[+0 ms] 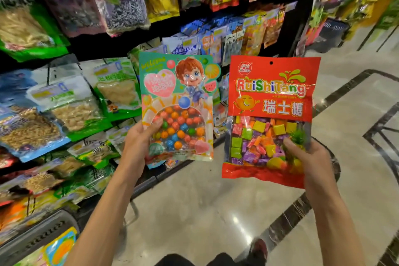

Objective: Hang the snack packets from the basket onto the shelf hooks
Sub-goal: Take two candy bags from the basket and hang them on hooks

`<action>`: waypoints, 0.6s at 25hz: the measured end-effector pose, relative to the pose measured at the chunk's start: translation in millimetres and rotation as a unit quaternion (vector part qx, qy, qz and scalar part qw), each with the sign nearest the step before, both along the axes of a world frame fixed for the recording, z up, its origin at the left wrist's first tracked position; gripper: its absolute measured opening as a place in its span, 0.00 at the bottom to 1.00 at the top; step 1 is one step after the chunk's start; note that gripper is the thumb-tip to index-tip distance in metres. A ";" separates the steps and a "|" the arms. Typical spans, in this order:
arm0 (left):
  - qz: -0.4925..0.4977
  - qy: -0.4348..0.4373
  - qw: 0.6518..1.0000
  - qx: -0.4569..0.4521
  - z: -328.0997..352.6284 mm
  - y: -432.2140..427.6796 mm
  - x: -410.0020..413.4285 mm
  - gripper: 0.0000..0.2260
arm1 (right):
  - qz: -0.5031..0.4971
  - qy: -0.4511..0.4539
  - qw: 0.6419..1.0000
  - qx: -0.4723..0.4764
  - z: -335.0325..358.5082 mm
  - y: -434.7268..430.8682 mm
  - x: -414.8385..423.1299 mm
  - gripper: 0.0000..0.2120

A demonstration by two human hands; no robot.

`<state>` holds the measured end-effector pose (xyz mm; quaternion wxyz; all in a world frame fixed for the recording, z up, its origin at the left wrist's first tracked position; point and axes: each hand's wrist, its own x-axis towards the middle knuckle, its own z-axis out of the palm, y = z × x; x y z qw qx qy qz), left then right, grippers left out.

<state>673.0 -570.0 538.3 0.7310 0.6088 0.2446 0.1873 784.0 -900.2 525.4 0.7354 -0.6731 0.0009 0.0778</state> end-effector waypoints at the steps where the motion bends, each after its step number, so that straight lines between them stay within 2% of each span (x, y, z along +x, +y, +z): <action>1: 0.009 -0.005 1.000 0.001 0.5 -9.1 18.5 0.15 | 0.011 -0.004 1.000 0.002 1.5 -7.2 23.3 0.12; 5: 0.049 -0.025 0.998 0.001 5.3 -45.7 81.7 0.16 | 0.058 -0.009 0.998 0.006 14.1 -32.2 112.7 0.11; 9: 0.073 -0.042 0.996 -0.004 13.2 -83.6 138.9 0.26 | 0.092 -0.018 0.995 0.018 29.5 -55.5 200.1 0.11; 15: 0.108 -0.057 0.992 0.000 26.2 -99.0 201.7 0.31 | 0.114 -0.012 0.992 0.048 35.5 -62.7 297.5 0.09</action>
